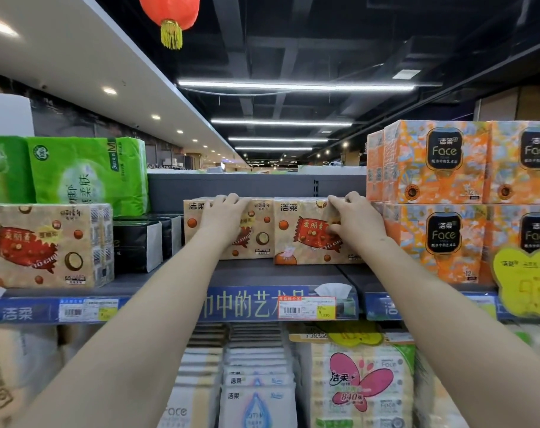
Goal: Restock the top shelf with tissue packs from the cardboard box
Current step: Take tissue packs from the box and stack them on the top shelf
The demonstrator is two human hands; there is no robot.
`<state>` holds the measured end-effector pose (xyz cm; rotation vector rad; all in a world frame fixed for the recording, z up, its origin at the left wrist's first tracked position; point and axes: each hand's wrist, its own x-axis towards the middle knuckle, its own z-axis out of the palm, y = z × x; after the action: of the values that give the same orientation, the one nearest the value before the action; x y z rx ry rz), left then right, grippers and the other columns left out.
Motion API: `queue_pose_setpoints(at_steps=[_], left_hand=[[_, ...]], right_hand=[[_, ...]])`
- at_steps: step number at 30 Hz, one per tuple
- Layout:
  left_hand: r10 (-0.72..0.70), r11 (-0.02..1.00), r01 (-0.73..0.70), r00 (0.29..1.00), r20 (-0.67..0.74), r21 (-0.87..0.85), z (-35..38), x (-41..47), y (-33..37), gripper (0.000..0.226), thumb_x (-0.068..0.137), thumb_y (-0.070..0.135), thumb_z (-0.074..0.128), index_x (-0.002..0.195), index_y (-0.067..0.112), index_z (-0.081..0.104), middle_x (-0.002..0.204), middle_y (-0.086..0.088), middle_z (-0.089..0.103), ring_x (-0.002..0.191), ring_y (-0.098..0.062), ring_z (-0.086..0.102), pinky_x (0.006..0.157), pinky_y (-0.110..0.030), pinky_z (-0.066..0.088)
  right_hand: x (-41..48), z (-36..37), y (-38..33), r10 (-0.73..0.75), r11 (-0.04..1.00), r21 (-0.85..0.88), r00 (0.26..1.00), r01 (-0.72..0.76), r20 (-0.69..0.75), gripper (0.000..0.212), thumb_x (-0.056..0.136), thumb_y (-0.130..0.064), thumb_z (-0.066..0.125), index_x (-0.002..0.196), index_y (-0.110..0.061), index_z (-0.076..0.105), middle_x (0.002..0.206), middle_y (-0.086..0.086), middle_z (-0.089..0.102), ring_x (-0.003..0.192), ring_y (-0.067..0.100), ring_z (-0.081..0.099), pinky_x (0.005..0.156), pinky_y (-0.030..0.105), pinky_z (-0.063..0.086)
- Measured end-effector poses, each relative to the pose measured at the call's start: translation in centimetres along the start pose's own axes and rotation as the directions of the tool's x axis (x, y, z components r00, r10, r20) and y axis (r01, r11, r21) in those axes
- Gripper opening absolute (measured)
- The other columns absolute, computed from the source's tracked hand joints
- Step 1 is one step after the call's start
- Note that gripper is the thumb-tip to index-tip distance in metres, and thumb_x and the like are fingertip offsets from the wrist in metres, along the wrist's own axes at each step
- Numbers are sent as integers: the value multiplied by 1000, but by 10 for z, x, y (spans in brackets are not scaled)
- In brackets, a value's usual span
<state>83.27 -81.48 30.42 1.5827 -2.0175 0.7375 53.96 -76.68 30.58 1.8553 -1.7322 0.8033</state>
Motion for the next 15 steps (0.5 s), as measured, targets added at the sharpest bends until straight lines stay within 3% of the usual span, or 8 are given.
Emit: queue_pose_setpoints(at_steps=[9, 15], left_hand=[[66, 998, -67, 997, -46, -7, 2, -1, -17, 68, 93, 11, 69, 153, 25, 39, 145, -5, 49, 133, -33, 47, 111, -47, 42], [89, 996, -88, 995, -50, 11, -1, -3, -27, 71, 93, 17, 71, 154, 26, 38, 147, -4, 48, 132, -32, 48, 108, -46, 44]], right_hand=[[1, 4, -2, 21, 1000, 9, 999, -21, -43, 61, 86, -39, 78, 140, -25, 53, 130, 7, 54, 125, 27, 48, 86, 42, 53], [4, 6, -6, 46, 999, 15, 998, -45, -37, 62, 84, -40, 80, 137, -24, 55, 128, 7, 54, 123, 28, 47, 85, 41, 52]])
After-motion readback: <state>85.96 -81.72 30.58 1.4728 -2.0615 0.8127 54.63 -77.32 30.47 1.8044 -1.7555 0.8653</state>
